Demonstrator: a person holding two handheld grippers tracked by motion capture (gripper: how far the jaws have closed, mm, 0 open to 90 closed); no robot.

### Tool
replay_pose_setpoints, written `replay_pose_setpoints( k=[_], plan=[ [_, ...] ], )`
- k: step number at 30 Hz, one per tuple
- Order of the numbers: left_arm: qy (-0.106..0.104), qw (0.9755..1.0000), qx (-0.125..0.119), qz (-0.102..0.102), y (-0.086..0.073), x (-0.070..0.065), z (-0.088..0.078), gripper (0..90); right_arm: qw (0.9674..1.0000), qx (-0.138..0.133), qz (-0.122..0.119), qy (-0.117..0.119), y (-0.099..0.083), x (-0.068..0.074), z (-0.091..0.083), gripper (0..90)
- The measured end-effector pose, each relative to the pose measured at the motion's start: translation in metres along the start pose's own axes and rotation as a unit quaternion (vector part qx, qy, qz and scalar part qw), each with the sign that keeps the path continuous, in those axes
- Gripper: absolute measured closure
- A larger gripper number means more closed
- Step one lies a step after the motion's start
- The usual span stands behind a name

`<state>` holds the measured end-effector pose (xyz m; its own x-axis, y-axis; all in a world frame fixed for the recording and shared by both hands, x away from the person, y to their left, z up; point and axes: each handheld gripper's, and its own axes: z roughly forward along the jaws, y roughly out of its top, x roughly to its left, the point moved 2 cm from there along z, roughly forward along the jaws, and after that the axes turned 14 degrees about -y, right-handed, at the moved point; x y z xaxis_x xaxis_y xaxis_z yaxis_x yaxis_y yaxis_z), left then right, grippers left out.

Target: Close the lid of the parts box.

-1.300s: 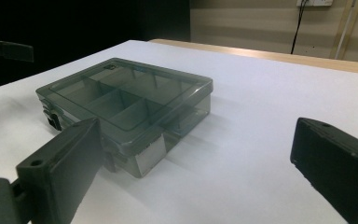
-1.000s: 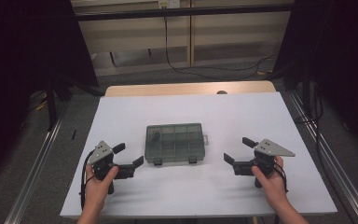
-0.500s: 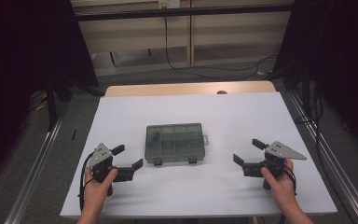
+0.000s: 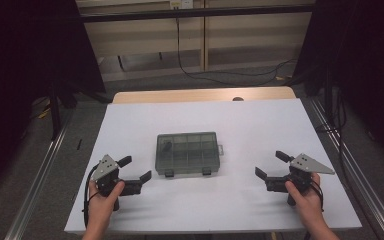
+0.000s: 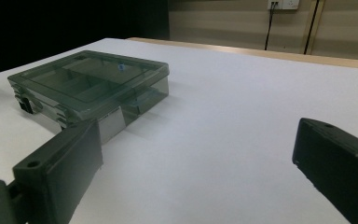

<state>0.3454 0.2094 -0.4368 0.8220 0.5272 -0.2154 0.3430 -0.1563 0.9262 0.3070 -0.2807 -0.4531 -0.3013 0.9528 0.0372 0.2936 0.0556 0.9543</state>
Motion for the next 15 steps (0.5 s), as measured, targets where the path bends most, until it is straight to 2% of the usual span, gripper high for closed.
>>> replay_pose_setpoints(
  k=[15],
  plan=[
    [0.000, 1.0000, 0.001, 0.002, -0.0005, -0.0002, -0.0001, 4.6, 1.0000, -0.003, 0.001, -0.006, -0.0036, -0.0076, -0.0073, 1.4]
  ],
)
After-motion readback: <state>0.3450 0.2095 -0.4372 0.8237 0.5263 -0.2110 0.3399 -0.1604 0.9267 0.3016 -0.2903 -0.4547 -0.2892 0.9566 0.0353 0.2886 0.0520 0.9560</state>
